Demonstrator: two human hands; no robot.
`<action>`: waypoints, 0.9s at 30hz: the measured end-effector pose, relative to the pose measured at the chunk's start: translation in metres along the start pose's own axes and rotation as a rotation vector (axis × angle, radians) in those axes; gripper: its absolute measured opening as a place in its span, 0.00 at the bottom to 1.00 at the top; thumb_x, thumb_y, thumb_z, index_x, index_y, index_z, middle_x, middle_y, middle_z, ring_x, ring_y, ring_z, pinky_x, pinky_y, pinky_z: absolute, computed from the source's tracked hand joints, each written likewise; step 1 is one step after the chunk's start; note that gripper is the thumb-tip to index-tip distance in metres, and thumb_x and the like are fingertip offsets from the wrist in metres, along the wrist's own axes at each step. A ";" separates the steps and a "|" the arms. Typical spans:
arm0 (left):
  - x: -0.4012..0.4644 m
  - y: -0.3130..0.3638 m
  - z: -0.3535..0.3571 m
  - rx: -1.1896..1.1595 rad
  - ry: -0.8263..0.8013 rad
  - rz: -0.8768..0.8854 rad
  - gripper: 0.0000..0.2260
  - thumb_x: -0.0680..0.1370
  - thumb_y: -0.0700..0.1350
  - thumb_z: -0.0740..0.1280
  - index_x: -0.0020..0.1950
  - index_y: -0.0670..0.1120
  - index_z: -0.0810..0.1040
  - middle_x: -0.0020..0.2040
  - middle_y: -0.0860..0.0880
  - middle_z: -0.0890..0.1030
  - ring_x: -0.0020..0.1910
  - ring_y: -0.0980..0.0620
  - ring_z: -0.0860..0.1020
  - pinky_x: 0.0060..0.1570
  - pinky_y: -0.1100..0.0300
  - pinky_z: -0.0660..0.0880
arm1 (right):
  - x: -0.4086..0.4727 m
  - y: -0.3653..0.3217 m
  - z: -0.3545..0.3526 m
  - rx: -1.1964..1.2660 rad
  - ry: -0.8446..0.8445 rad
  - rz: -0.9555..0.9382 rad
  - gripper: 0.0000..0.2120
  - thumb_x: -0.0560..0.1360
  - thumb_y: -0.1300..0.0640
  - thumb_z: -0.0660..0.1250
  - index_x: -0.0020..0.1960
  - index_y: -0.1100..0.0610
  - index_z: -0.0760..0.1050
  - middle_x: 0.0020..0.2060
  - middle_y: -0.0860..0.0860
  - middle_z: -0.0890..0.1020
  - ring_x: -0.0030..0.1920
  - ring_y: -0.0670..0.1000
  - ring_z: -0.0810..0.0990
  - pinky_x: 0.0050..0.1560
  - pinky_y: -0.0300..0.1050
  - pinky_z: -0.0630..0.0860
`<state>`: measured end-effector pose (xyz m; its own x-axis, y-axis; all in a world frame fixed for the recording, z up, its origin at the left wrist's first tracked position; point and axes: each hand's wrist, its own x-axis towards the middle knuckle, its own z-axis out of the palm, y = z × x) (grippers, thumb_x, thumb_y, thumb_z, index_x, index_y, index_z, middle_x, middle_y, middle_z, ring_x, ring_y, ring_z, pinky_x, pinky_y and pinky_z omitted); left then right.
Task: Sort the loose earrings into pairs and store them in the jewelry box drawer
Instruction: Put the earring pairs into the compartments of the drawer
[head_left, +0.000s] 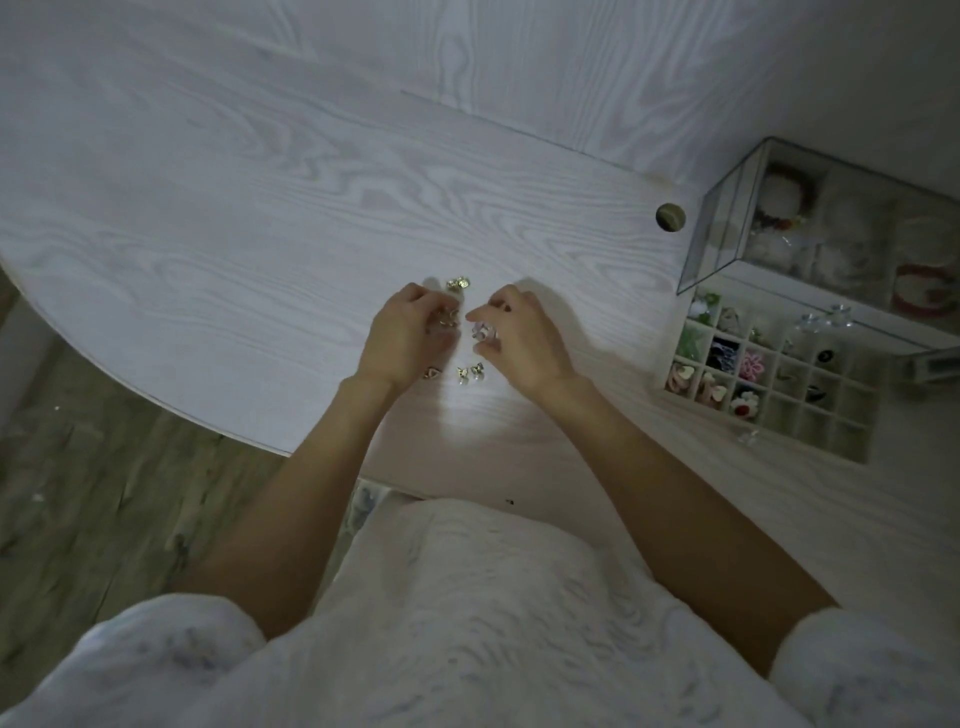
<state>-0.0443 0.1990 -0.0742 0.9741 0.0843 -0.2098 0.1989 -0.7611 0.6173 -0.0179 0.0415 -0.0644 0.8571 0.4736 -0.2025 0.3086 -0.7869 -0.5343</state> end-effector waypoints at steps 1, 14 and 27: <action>0.001 0.000 0.002 0.001 0.004 0.010 0.15 0.71 0.41 0.71 0.57 0.47 0.79 0.54 0.45 0.77 0.49 0.46 0.78 0.47 0.62 0.70 | 0.000 0.002 0.000 0.002 0.005 -0.002 0.15 0.73 0.62 0.68 0.60 0.58 0.77 0.58 0.56 0.74 0.59 0.55 0.70 0.55 0.47 0.73; 0.004 0.000 0.004 0.040 0.051 0.057 0.08 0.73 0.44 0.70 0.52 0.47 0.81 0.49 0.47 0.79 0.45 0.49 0.79 0.44 0.62 0.70 | -0.005 0.020 0.000 0.092 0.099 0.044 0.04 0.72 0.60 0.70 0.44 0.60 0.77 0.45 0.54 0.76 0.35 0.41 0.74 0.45 0.42 0.75; 0.005 0.012 0.005 0.046 0.042 0.025 0.07 0.72 0.39 0.68 0.48 0.45 0.82 0.46 0.45 0.81 0.44 0.46 0.79 0.44 0.59 0.72 | -0.016 0.023 0.002 0.155 0.209 0.112 0.03 0.69 0.67 0.68 0.41 0.61 0.76 0.40 0.55 0.78 0.38 0.54 0.78 0.41 0.47 0.74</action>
<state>-0.0377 0.1871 -0.0713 0.9826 0.0910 -0.1621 0.1701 -0.7922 0.5861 -0.0255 0.0161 -0.0751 0.9536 0.2830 -0.1025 0.1543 -0.7522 -0.6406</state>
